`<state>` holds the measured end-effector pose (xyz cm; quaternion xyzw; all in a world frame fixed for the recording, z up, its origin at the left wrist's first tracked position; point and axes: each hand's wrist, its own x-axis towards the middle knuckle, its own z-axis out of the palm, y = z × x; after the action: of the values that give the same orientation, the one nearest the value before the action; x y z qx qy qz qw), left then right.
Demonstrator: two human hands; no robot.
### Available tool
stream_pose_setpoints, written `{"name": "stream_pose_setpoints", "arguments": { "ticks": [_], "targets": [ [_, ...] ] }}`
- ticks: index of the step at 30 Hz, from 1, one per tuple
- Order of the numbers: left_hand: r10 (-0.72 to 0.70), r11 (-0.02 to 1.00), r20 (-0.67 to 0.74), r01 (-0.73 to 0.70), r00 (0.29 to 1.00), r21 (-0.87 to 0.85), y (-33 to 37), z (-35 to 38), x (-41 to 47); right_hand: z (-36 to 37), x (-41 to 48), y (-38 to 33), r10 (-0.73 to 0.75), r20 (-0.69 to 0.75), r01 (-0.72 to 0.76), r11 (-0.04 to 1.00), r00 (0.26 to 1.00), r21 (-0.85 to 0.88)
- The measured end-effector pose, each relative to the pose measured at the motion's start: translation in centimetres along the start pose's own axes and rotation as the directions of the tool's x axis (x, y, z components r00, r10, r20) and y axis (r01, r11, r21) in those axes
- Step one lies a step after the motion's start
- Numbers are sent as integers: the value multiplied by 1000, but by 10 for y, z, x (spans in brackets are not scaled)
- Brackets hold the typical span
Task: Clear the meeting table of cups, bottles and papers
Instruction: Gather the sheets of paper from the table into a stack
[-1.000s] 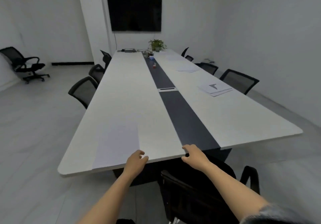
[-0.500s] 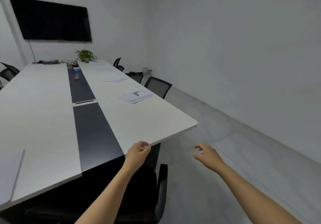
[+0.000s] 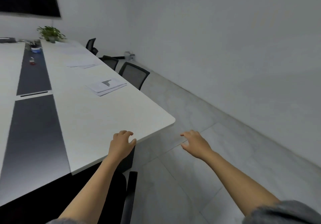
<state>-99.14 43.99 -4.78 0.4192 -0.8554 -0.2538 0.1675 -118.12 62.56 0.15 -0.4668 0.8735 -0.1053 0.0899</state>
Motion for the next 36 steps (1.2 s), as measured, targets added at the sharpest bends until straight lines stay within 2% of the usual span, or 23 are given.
{"name": "stream_pose_setpoints", "arguments": {
  "ticks": [3,7,13,18,22,26,31,36],
  "targets": [
    [-48,999,43,49,998,-18,6,26,48,-7,52,23,-9,29,14,986,1000,-166],
    [-44,999,101,45,994,-11,24,59,113,-11,117,52,-43,8,44,959,999,-278],
    [32,977,145,-61,989,203,51,103,181,3,184,103,-60,45,71,948,997,-310],
    [41,945,138,-83,990,318,80,146,244,4,258,159,-100,61,114,946,993,-305],
    [-62,942,45,43,997,333,110,175,314,-12,348,200,-173,38,177,947,984,-268],
    [-247,939,-27,246,969,242,134,209,375,-32,430,232,-288,44,290,923,957,-254],
    [-441,887,-77,447,894,113,143,226,429,-46,517,248,-386,114,403,882,915,-244],
    [-595,794,-152,607,789,47,106,227,468,-32,593,225,-517,177,545,815,838,-198]
  ]
}}
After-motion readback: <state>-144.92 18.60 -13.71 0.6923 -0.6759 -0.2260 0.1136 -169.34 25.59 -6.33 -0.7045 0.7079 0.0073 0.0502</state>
